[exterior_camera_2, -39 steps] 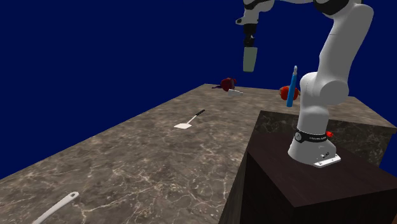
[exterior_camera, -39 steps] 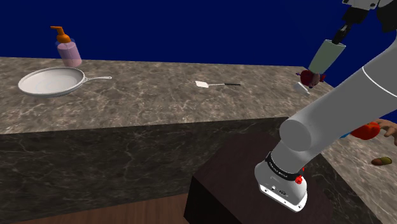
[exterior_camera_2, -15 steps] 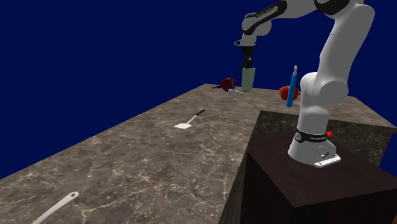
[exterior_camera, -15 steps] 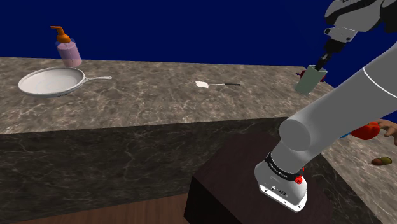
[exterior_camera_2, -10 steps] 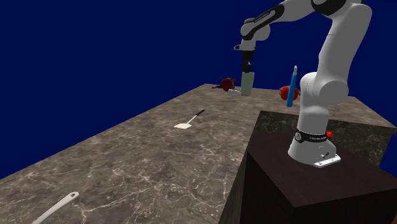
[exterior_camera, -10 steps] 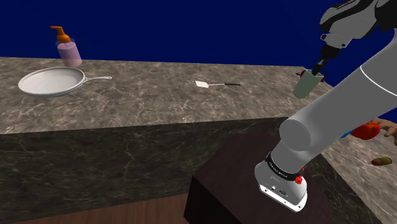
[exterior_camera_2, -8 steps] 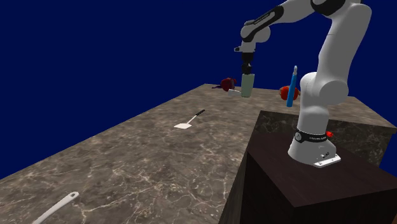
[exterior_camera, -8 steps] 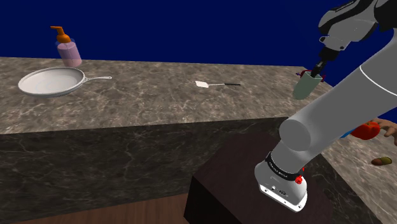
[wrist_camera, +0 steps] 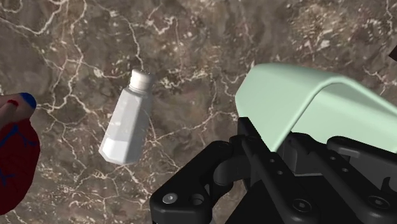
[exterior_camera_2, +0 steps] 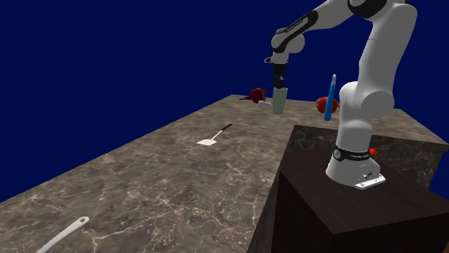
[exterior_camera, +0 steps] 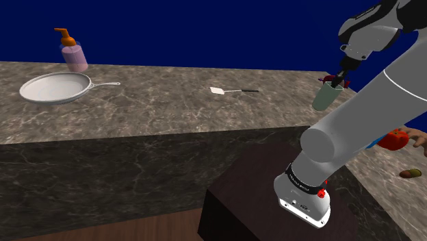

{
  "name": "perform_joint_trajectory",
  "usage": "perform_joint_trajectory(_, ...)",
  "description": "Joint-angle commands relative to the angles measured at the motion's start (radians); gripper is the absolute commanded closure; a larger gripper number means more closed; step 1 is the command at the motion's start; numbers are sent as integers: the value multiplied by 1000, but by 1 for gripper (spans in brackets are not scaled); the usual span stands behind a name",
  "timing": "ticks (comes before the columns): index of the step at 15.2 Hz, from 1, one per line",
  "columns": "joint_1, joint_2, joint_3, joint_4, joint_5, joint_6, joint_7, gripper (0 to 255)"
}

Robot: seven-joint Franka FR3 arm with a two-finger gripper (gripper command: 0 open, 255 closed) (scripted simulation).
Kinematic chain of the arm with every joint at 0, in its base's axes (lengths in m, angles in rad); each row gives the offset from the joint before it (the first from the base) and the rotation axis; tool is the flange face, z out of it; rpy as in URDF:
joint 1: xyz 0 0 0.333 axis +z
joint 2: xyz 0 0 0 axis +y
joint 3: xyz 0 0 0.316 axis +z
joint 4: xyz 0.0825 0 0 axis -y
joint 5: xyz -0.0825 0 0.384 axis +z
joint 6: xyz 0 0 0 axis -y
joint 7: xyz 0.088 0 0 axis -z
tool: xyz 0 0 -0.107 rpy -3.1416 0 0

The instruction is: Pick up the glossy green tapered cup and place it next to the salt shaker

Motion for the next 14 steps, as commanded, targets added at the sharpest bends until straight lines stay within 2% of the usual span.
perform_joint_trajectory(1, 0, 1, 0, 0, 1, 1, -1, 255)
perform_joint_trajectory(4, 0, 1, 0, 0, 1, 1, -1, 255)
perform_joint_trajectory(5, 0, 1, 0, 0, 1, 1, -1, 0)
perform_joint_trajectory(10, 0, 1, 0, 0, 1, 1, -1, 0)
perform_joint_trajectory(14, -7, -52, 32, 95, -33, -130, 28, 0)
